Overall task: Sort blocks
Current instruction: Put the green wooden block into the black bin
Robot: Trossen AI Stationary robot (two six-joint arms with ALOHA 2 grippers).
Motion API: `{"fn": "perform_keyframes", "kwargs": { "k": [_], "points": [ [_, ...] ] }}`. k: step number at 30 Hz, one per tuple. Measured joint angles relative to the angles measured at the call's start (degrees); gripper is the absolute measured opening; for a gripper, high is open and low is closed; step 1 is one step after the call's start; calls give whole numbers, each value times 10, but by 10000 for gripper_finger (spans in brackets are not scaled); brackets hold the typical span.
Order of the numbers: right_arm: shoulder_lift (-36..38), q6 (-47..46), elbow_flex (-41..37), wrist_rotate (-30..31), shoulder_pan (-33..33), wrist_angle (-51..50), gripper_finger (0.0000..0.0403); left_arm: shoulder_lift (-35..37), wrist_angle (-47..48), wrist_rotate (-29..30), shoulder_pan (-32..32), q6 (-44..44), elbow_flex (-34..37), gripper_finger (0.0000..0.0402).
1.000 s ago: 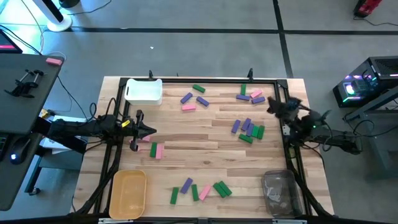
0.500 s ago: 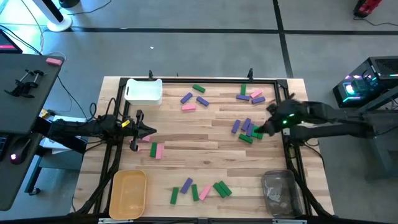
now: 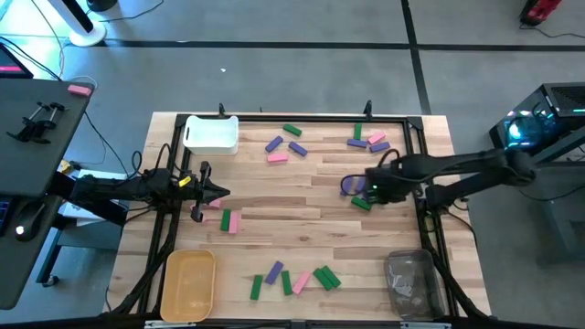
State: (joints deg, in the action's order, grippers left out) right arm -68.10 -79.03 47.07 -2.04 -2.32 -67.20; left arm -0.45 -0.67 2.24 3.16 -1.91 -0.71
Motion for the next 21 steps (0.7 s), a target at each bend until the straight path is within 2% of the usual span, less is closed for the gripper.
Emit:
{"fn": "perform_keyframes", "kwargs": {
  "k": [4, 7, 15, 17, 21],
  "points": [
    [-36, -6, 0, 7, -44, 3, 163, 0, 0, 0, 0, 0, 0, 0],
    [-59, -19, 0, 24, -87, -4, 187, 0, 0, 0, 0, 0, 0, 0],
    [-91, -10, -2, 99, -195, -30, 188, 0, 0, 0, 0, 0, 0, 0],
    [-91, -10, -14, 97, -217, -16, 188, 0, 0, 0, 0, 0, 0, 0],
    [-91, -5, -59, 53, -249, 36, 188, 0, 0, 0, 0, 0, 0, 0]
  ]
}}
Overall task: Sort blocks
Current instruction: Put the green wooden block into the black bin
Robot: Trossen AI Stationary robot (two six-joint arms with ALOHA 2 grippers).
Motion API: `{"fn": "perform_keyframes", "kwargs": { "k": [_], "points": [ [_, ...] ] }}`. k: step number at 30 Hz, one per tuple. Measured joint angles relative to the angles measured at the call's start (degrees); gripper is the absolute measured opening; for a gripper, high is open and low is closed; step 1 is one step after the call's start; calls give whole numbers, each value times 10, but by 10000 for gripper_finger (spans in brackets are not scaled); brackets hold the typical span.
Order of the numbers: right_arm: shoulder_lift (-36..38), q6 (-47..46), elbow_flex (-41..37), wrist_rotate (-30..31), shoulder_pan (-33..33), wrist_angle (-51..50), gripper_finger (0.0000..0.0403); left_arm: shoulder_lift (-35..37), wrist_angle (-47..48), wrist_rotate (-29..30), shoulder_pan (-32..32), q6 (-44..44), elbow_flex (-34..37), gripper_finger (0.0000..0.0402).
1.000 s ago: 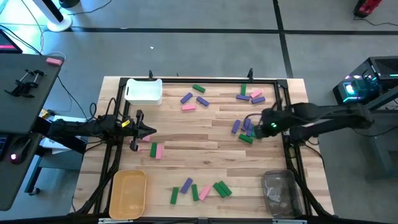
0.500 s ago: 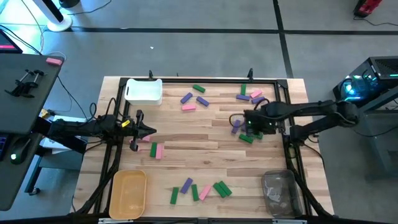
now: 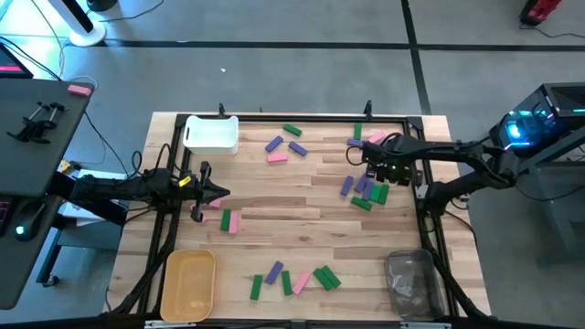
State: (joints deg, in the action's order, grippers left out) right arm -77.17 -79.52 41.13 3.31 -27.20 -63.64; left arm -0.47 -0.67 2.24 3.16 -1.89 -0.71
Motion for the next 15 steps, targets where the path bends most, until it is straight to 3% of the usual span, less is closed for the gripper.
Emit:
{"fn": "perform_keyframes", "kwargs": {
  "k": [3, 15],
  "points": [
    [2, 0, -24, -32, -5, 17, 188, 0, 0, 0, 0, 0, 0, 0],
    [13, 34, -41, -49, 10, 30, 187, 0, 0, 0, 0, 0, 0, 0]
  ]
}}
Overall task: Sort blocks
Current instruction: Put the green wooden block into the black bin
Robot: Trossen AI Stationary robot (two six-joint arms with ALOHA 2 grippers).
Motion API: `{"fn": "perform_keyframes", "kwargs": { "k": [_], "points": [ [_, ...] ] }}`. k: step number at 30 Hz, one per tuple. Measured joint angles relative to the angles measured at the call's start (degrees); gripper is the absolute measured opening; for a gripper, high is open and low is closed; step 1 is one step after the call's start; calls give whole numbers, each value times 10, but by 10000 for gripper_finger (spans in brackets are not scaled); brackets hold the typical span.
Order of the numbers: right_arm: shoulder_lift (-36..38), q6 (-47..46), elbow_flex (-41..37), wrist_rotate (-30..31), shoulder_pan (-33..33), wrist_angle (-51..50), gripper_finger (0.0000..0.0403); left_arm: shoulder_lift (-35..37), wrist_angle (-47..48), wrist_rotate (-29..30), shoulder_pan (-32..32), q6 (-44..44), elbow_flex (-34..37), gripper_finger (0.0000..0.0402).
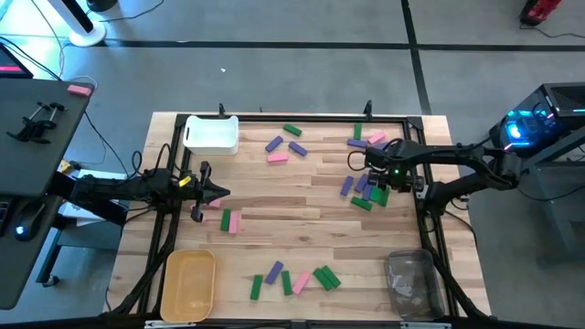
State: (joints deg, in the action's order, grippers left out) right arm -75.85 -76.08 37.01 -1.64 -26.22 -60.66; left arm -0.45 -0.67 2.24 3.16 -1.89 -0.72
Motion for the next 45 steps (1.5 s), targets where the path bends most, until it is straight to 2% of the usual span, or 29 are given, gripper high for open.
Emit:
{"fn": "perform_keyframes", "kwargs": {
  "k": [10, 16, 25, 29, 35, 38, 42, 43, 45],
  "points": [
    [12, 26, 11, -8, 0, 15, 187, 0, 0, 0, 0, 0, 0, 0],
    [16, 20, 11, -10, 13, -23, 187, 0, 0, 0, 0, 0, 0, 0],
    [16, -51, -9, -7, 64, -14, 188, 0, 0, 0, 0, 0, 0, 0],
    [17, -98, -54, -41, 81, 53, 187, 0, 0, 0, 0, 0, 0, 0],
    [17, -124, -60, -25, 99, 76, 185, 0, 0, 0, 0, 0, 0, 0],
    [17, -99, -59, -20, 104, 69, 149, 0, 0, 0, 0, 0, 0, 0],
    [21, -32, -55, -21, 116, 75, 31, 0, 0, 0, 0, 0, 0, 0],
    [23, -18, -49, -23, 122, 67, 18, 0, 0, 0, 0, 0, 0, 0],
    [28, 0, -22, -38, 133, 41, 20, 0, 0, 0, 0, 0, 0, 0]
  ]
}}
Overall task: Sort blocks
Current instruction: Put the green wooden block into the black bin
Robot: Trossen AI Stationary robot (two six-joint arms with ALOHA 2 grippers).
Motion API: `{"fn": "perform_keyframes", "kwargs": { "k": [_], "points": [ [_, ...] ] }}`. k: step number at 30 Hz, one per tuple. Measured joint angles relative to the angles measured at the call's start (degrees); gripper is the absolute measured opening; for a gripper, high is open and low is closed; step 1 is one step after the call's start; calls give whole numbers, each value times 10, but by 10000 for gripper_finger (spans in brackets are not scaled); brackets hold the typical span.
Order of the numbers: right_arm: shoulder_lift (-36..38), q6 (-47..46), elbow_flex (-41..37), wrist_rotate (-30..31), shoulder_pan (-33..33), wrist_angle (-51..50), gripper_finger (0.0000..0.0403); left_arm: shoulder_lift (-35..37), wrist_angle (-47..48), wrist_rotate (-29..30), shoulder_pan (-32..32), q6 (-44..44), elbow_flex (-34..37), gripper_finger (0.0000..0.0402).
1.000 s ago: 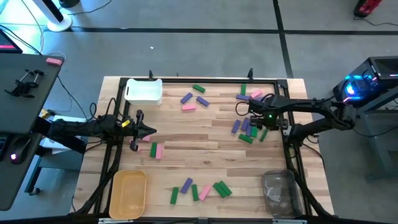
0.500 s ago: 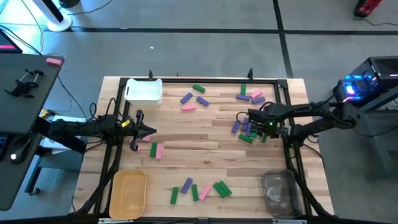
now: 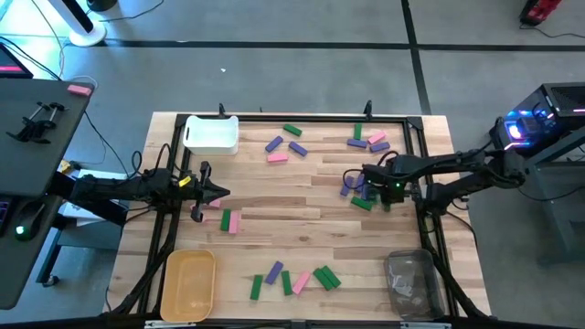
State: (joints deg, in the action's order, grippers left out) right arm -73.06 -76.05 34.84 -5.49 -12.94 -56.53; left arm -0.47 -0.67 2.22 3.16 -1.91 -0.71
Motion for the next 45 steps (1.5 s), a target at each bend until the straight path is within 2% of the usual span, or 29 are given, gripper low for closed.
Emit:
{"fn": "perform_keyframes", "kwargs": {
  "k": [3, 7, 10, 12, 14, 21, 25, 27, 30, 38, 42, 44, 45],
  "points": [
    [20, 30, 71, 8, 33, -85, 8, 0, 0, 0, 0, 0, 0, 0],
    [51, 28, 196, 3, 120, -182, 6, 0, 0, 0, 0, 0, 0, 0],
    [63, -22, 264, -7, 204, -188, 3, 0, 0, 0, 0, 0, 0, 0],
    [65, -76, 289, -47, 266, -164, 4, 0, 0, 0, 0, 0, 0, 0],
    [59, -145, 293, -91, 330, -146, 3, 0, 0, 0, 0, 0, 0, 0],
    [12, -401, 243, -153, 545, -24, 2, 0, 0, 0, 0, 0, 0, 0],
    [-2, -524, 214, -154, 624, 54, 3, 0, 0, 0, 0, 0, 0, 0],
    [-6, -565, 204, -148, 644, 62, 5, 0, 0, 0, 0, 0, 0, 0],
    [-19, -567, 203, -148, 651, 62, 24, 0, 0, 0, 0, 0, 0, 0],
    [-22, -510, 203, -172, 650, 112, 161, 0, 0, 0, 0, 0, 0, 0],
    [0, -473, 203, -217, 642, 156, 201, 0, 0, 0, 0, 0, 0, 0],
    [19, -454, 203, -194, 631, 180, 207, 0, 0, 0, 0, 0, 0, 0],
    [28, -437, 203, -156, 621, 192, 207, 0, 0, 0, 0, 0, 0, 0]
  ]
}}
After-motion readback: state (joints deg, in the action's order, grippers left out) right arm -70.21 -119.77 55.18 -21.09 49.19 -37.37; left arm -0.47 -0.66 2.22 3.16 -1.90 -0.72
